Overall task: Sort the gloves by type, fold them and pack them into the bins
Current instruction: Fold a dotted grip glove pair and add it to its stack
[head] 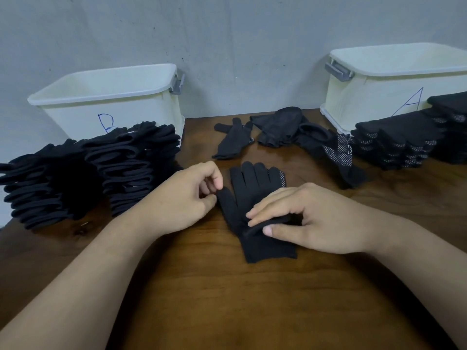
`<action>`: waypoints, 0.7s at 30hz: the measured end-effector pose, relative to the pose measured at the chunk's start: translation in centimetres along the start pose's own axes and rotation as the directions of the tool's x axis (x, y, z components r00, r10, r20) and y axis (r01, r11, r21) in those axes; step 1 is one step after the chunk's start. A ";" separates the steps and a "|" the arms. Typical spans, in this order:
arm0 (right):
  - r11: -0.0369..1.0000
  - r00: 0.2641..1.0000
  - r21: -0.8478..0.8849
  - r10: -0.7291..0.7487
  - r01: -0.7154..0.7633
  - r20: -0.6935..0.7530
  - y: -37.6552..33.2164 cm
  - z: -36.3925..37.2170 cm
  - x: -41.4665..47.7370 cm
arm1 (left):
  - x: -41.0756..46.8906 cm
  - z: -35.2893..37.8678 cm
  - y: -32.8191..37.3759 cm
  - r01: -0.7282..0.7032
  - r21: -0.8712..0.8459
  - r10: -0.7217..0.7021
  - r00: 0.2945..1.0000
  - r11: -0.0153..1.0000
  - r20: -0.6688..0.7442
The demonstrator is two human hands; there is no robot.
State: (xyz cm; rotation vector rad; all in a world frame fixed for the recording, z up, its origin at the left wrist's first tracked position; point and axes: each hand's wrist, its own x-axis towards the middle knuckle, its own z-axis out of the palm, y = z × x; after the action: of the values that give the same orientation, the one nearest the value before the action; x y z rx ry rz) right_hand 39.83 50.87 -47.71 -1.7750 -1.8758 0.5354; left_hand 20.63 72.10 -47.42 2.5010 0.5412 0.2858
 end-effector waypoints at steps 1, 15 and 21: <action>1.000 1.000 -0.006 0.003 -0.003 0.010 -0.1 0.0 0.0 | 0.0 -0.1 0.1 -0.024 -0.002 0.023 0.999 1.000 -0.032; 0.969 0.995 -0.244 -0.068 0.049 -0.072 1.9 -2.9 -0.7 | -0.7 1.9 2.2 -0.263 0.044 0.253 0.954 0.964 0.163; 0.955 0.982 -0.271 -0.153 0.117 -0.114 2.3 -2.7 -0.6 | -0.7 1.8 2.3 -0.230 0.009 0.226 0.960 0.973 0.165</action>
State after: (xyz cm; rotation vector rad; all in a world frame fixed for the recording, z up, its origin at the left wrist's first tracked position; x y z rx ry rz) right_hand 43.34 50.24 -46.94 -1.7767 -2.0292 0.1154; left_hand 21.27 69.15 -47.69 2.5869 0.1914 0.1580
